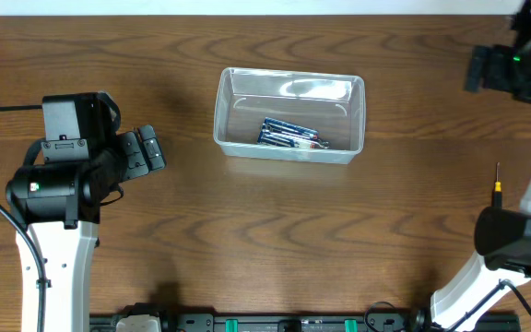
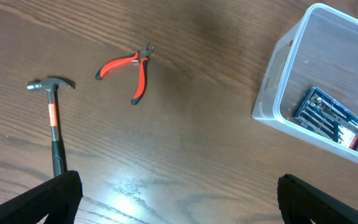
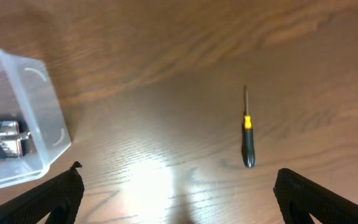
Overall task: Pack container
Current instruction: 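Move the right gripper down to the yellow-handled screwdriver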
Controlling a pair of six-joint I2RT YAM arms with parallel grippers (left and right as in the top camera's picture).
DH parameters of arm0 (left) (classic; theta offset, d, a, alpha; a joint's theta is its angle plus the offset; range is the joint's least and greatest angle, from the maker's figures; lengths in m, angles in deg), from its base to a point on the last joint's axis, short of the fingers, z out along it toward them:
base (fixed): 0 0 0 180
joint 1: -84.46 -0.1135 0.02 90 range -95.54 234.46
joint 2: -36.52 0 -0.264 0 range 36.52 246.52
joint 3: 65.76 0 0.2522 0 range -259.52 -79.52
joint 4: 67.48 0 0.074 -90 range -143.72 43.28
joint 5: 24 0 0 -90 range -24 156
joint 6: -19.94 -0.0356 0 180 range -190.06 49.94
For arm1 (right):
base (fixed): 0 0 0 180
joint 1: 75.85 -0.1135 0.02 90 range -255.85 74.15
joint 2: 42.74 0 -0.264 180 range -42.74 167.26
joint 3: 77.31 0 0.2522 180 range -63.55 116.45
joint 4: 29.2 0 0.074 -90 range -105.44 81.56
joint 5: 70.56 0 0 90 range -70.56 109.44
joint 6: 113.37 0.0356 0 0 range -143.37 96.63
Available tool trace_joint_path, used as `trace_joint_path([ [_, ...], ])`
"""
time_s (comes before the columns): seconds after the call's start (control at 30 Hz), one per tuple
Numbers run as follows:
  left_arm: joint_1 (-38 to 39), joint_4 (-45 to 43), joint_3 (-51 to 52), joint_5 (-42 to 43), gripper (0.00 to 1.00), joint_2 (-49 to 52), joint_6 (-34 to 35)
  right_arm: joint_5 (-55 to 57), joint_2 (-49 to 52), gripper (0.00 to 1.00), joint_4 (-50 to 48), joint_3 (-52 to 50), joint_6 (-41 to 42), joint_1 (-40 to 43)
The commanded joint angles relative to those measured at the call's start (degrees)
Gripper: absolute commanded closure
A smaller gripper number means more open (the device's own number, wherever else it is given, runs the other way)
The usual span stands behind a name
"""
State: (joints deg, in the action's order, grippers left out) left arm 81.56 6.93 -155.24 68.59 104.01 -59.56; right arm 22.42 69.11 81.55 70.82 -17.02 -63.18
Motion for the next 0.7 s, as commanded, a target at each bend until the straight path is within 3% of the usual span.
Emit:
trace_joint_path([
  [0.0, -0.20, 0.13, -0.92, -0.68, 0.02, -0.63, -0.35, -4.28, -2.89, 0.01, 0.35, -3.96, 0.66, 3.04],
  [0.2, -0.20, 0.13, -0.92, -0.68, 0.02, -0.63, -0.33, 0.37, -13.77, 0.01, -1.84, -21.40, 0.68, 7.08],
  [0.37, -0.20, 0.11, -0.92, -0.68, 0.02, -0.63, -0.33, 1.70, -21.38, 0.01, -16.02, -39.74, -0.33, 12.52],
  [0.53, -0.20, 0.11, -0.92, -0.68, 0.02, -0.63, -0.33, -0.42, -21.49, 0.01, -30.75, -57.37, -14.21, 17.86],
  [0.67, -0.20, 0.11, -0.92, -0.68, 0.02, -0.63, -0.33, -0.92, -18.86, 0.01, -38.97, -63.56, -17.51, 20.83],
])
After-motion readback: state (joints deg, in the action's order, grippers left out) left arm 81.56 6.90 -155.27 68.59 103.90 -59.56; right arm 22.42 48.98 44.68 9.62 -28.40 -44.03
